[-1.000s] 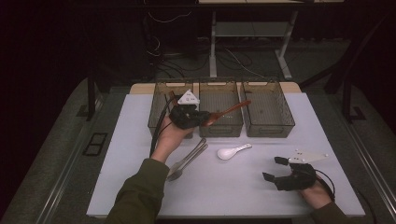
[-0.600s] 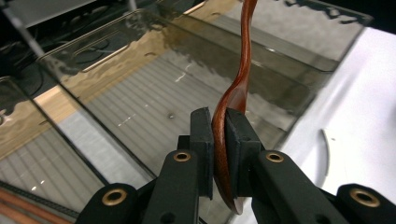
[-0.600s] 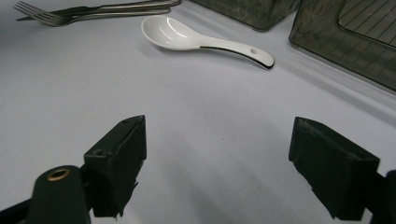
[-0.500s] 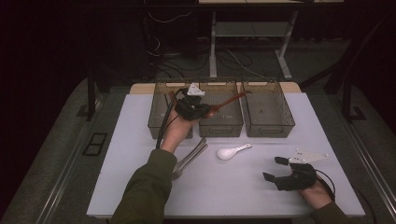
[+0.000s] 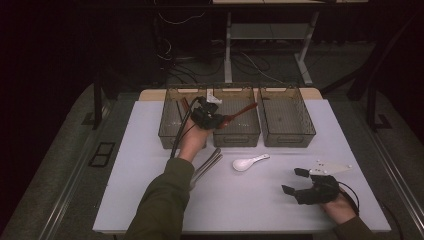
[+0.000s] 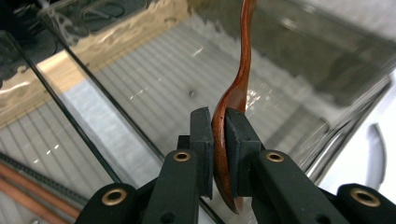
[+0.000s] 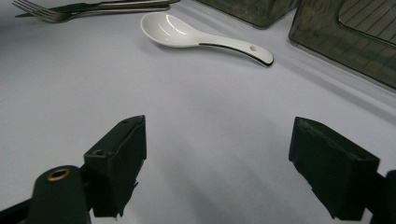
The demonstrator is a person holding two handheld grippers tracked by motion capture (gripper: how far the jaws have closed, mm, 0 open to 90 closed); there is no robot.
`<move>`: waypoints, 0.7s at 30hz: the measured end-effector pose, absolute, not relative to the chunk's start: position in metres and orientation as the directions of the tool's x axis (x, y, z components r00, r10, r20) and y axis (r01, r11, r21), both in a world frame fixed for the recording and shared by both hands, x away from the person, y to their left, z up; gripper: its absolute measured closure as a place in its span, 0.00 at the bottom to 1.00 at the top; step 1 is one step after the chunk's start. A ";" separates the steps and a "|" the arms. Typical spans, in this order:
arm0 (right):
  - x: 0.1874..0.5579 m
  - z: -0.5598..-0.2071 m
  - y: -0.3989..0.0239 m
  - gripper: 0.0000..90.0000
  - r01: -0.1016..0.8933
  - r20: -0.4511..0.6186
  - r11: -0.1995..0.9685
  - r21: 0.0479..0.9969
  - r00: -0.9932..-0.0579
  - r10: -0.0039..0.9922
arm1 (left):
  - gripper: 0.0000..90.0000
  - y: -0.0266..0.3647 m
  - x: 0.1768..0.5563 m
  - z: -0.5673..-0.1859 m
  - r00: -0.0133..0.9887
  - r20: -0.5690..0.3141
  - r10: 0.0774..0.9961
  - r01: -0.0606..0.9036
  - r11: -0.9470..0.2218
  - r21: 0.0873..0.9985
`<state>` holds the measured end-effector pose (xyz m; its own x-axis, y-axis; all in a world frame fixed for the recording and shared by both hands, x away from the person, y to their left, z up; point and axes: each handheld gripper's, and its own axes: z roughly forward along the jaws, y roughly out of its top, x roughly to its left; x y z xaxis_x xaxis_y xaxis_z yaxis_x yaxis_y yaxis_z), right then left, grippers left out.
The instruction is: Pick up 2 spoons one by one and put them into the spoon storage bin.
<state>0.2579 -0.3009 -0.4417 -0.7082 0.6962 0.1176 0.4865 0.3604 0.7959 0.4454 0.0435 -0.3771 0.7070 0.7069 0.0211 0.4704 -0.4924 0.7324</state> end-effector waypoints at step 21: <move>0.258 -0.442 -0.301 0.21 0.487 0.118 0.362 0.795 -0.710 0.695 | 0.71 0.036 0.444 -0.380 0.731 -0.022 0.682 0.471 -0.482 0.739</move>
<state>0.2579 -0.3014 -0.4417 -0.7096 0.6947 0.1181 0.4870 0.3623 0.7947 0.4445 0.0357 -0.3804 0.7312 0.6819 -0.0221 0.4714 -0.4815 0.7389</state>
